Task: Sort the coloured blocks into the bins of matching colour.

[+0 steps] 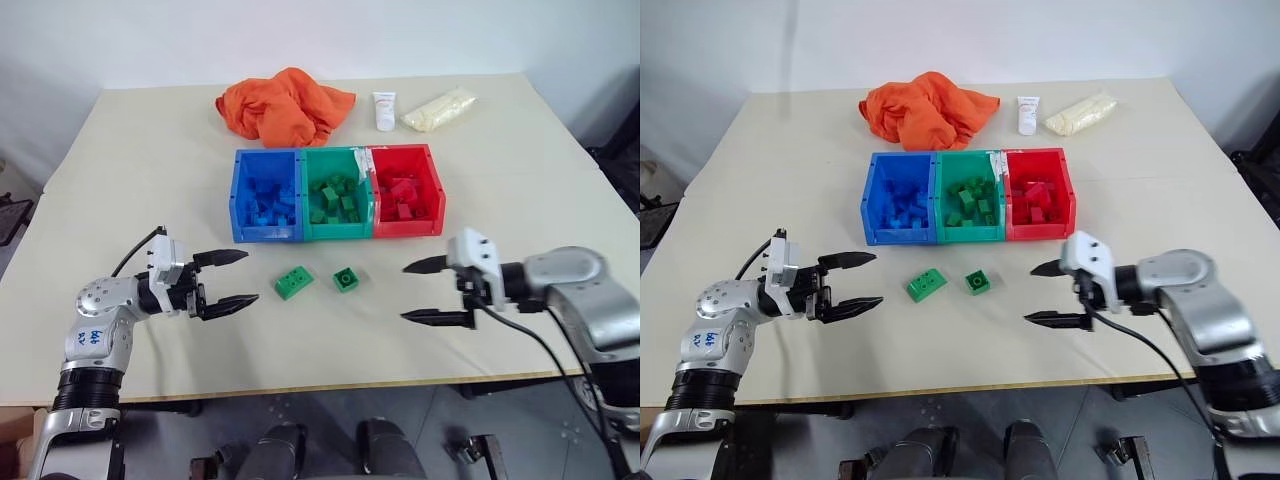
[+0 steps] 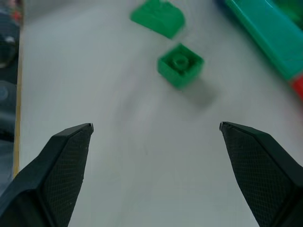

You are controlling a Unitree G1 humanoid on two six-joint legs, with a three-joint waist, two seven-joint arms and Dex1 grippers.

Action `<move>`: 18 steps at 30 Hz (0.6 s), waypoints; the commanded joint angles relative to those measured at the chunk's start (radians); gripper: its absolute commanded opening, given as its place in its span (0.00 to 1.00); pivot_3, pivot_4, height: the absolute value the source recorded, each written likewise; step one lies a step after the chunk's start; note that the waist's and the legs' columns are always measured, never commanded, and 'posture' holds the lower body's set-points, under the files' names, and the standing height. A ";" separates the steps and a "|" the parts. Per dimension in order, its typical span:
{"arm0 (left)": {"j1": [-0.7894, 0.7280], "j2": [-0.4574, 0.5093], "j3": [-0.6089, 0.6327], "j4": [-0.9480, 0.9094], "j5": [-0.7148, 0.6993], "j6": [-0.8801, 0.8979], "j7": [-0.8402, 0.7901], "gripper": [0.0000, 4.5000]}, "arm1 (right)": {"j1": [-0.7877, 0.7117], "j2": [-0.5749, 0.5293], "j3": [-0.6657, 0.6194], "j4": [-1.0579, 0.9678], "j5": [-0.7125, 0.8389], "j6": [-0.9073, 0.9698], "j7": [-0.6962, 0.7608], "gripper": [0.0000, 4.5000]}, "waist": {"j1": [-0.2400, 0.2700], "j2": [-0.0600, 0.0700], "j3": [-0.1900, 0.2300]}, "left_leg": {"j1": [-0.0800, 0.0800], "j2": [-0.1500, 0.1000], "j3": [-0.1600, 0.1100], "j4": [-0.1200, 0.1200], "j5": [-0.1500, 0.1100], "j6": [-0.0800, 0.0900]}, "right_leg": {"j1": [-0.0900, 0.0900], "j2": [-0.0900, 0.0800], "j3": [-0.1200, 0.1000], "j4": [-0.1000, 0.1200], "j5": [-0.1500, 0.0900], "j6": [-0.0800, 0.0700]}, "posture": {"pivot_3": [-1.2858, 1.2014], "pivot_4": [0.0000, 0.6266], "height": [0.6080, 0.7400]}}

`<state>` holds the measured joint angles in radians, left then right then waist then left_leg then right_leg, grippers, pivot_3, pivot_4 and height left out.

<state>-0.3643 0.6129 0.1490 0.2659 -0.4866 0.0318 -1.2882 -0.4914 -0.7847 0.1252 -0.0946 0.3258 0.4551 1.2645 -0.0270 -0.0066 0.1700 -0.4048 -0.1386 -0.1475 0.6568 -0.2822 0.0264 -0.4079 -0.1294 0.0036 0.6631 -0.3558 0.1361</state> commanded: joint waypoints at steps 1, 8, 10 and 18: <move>0.021 0.000 0.012 -0.067 -0.011 0.000 0.015 1.00 | -0.098 0.090 0.081 0.109 -0.053 -0.086 0.005 1.00 | -0.001 0.000 0.000 | 0.000 0.000 0.000 0.000 0.000 0.000 | 0.000 0.000 0.000 0.000 0.000 0.000 | 0.52 0.24 1.00; 0.087 0.001 0.027 -0.165 -0.029 0.026 0.049 1.00 | -0.303 0.275 0.191 0.473 -0.170 -0.293 0.039 1.00 | -0.006 0.000 0.000 | 0.000 -0.001 -0.001 0.000 0.000 0.000 | -0.001 0.000 0.000 0.002 0.000 0.000 | 0.52 0.24 1.00; 0.104 0.004 0.035 -0.183 -0.031 0.033 0.058 1.00 | -0.333 0.307 0.197 0.541 -0.183 -0.334 0.057 1.00 | -0.007 0.000 0.000 | 0.000 0.000 -0.002 0.000 0.000 0.000 | -0.001 0.000 -0.001 0.002 0.000 0.000 | 0.52 0.24 1.00; 0.158 0.013 0.060 -0.240 -0.041 0.050 0.084 1.00 | -0.397 0.376 0.205 0.712 -0.233 -0.414 0.090 0.79 | -0.006 0.000 0.000 | 0.000 -0.001 -0.004 0.000 0.000 -0.001 | -0.002 0.001 -0.001 0.007 0.000 0.000 | 0.52 0.24 1.00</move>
<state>-0.2174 0.6104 0.1863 0.0645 -0.5045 0.0832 -1.2102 -0.8634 -0.4082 0.3457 0.6159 0.0911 0.0598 1.3363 -0.0328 -0.0065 0.1699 -0.4044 -0.1393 -0.1517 0.6573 -0.2826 0.0255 -0.4098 -0.1289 0.0025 0.6699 -0.3558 0.1359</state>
